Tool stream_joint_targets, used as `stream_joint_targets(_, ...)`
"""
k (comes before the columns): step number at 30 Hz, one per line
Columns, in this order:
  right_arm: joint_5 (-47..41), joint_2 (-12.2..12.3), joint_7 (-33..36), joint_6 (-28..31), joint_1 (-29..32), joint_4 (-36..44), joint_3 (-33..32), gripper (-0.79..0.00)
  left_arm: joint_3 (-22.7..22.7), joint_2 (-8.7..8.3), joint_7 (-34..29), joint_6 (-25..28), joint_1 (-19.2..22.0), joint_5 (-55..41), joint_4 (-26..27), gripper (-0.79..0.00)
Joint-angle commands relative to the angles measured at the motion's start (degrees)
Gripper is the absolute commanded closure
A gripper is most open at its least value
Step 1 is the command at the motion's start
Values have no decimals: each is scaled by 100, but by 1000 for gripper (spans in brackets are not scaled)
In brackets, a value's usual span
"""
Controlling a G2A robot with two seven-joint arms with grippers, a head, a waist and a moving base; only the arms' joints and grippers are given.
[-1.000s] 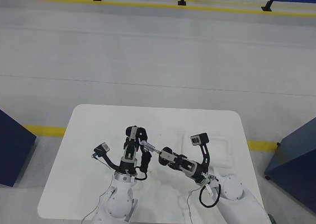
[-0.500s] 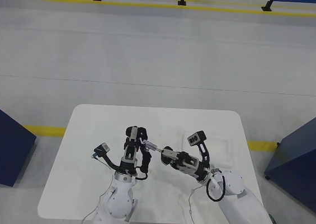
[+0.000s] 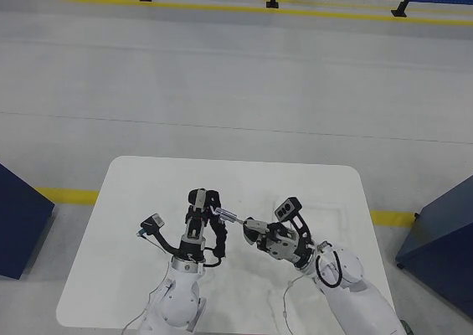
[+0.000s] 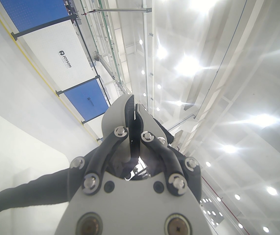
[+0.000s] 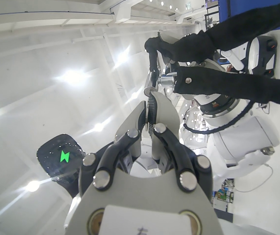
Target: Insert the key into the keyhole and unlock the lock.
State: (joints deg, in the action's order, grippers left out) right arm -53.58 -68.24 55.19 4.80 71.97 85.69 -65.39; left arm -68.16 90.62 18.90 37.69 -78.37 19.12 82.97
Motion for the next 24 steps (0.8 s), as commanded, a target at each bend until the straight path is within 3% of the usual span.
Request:
stream_joint_targets(1,-152,-8,39,-181,-19,-40,3,0,0,1,7,-2,1,2,1,0)
stream_joint_targets(15,-1108,-84,256,-1121,-125,-265,70,0,-3,3,35,9,12,38,-8,0)
stream_joint_targets(24,-1148,-89,277,-1140,-135,-271,66,0,0,4,44,14,15,45,-17,0)
